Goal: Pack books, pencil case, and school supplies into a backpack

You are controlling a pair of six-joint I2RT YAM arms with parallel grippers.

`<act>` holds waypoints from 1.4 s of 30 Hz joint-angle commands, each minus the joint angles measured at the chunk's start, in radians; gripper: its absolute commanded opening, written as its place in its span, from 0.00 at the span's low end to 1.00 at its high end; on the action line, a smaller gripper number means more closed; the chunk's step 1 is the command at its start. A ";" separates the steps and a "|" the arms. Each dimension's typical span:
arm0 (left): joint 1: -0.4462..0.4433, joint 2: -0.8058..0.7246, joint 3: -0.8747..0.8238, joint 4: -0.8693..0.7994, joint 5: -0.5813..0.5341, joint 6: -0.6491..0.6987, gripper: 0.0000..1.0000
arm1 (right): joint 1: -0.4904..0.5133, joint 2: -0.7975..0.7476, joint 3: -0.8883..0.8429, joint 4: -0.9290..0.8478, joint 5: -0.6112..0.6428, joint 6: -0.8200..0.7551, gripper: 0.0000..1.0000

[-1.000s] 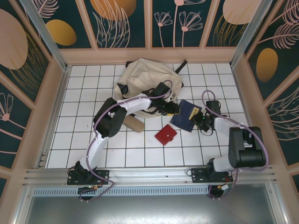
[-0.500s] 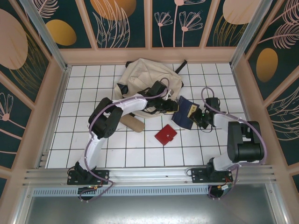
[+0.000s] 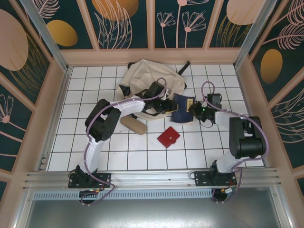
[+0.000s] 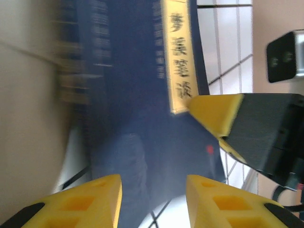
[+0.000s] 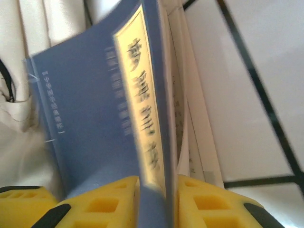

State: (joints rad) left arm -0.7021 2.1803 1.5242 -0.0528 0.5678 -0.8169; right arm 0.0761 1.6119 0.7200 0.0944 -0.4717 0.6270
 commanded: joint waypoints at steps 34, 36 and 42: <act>0.019 0.088 0.074 -0.073 -0.117 -0.022 0.55 | 0.029 0.087 0.062 0.020 -0.038 -0.012 0.05; 0.017 0.088 0.072 -0.031 -0.063 -0.024 0.52 | 0.029 0.095 0.060 0.024 -0.043 -0.010 0.05; 0.018 0.090 0.079 0.001 -0.036 -0.019 0.50 | 0.028 0.106 0.058 0.045 -0.068 -0.001 0.05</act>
State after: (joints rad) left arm -0.6785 2.2459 1.5806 -0.1104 0.4713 -0.8318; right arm 0.0982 1.6962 0.7864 0.0982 -0.4778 0.6121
